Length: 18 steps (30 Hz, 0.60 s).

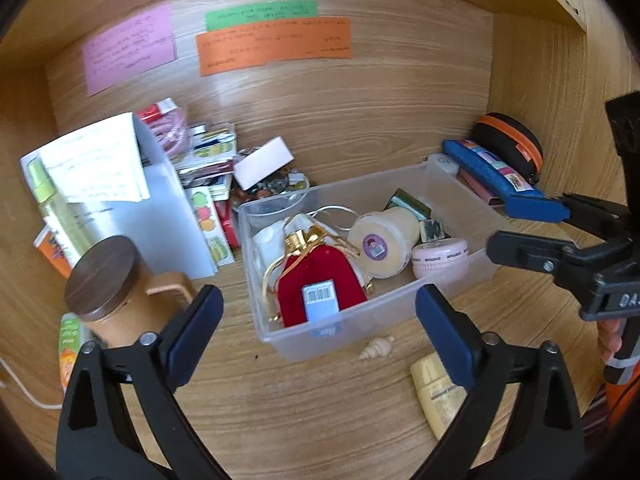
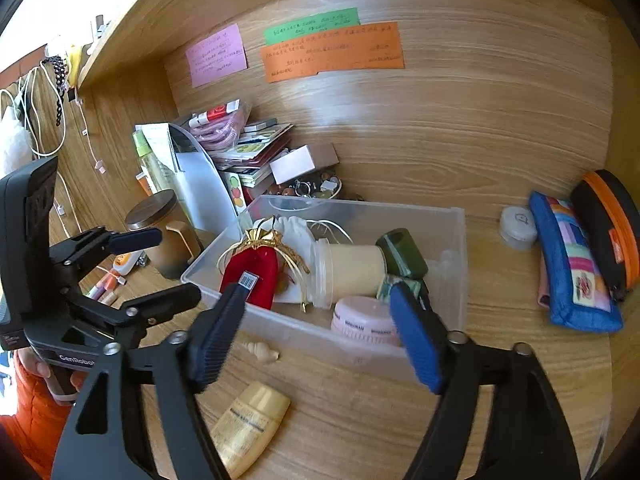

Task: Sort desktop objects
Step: 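Open both grippers to release the card and Max box into the box, then move the right gripper to the yellow sunscreen bottle while the left approaches the seashell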

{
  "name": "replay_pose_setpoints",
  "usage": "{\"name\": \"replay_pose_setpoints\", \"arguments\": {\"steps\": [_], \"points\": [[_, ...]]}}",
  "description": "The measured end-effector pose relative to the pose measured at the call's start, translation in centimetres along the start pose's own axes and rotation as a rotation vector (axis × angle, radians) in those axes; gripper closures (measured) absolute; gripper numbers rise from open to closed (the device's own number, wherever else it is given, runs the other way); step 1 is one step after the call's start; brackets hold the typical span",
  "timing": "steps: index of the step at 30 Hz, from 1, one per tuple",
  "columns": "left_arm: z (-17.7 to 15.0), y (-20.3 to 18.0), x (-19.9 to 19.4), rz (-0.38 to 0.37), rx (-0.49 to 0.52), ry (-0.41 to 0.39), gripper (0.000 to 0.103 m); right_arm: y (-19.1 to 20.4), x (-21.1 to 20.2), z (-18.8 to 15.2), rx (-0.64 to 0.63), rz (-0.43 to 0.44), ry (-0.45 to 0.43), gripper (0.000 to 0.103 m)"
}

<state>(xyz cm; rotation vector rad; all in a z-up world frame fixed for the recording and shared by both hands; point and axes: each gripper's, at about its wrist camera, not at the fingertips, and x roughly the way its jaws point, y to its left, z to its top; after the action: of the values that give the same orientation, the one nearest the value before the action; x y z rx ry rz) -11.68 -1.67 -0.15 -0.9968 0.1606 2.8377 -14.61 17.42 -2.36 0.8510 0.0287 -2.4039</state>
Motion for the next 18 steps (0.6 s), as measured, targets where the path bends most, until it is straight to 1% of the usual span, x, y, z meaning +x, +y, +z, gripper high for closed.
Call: {"name": "replay_pose_setpoints", "arguments": {"steps": [3,8,14,18], "points": [[-0.7,0.3,-0.6,0.004,-0.024,0.008,0.004,0.5,-0.7,-0.8,-0.009,-0.002,0.002,0.029],[-2.2,0.7,-1.6,0.045,-0.053,0.017,0.004,1.9,-1.3,-2.6,-0.035,-0.009,0.014,0.029],[-4.3,1.1,-2.7,0.087,-0.082,0.026,0.004,3.5,-0.7,-4.9,-0.031,0.007,0.064,0.029],[-5.2,1.0,-2.9,0.123,-0.067,0.037,0.004,4.2,-0.3,-6.4,-0.015,0.033,0.100,0.029]]}}
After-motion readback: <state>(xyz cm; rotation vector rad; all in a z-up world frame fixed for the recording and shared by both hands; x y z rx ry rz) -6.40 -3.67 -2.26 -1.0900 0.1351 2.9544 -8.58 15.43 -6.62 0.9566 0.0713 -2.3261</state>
